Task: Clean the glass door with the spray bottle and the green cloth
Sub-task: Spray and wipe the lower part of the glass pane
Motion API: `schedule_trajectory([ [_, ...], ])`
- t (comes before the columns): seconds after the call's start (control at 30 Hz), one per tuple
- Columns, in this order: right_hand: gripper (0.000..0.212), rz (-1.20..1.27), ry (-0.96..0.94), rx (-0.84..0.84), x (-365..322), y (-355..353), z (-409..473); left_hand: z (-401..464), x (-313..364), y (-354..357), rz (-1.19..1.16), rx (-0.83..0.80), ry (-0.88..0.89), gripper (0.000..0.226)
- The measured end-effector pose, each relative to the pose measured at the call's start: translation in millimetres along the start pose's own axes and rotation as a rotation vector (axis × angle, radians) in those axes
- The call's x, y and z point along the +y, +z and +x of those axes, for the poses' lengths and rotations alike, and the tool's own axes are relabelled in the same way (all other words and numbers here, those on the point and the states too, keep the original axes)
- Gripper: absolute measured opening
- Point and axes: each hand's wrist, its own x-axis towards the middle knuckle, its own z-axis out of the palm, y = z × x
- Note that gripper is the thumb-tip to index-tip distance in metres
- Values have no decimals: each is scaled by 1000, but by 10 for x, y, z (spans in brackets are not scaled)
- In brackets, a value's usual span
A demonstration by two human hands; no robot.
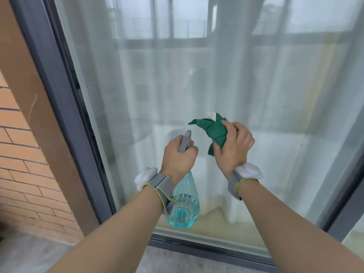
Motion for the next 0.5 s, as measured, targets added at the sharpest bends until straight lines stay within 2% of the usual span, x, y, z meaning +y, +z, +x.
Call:
schedule_trajectory([
  [0.1, 59, -129, -24, 44, 61, -19, 251, 61, 44, -20, 5, 9, 9, 21],
  [0.3, 64, -290, -186, -142, 203, 116, 180, 64, 55, 49, 50, 17, 47, 5],
  [0.43, 69, -364, -372, -277, 418, 180, -224, -7, 40, 51, 62, 37, 33, 7],
  [0.5, 71, -399, -380, -336, 479, 202, -421, -46, 30, 48, 61, 34, 12, 8],
])
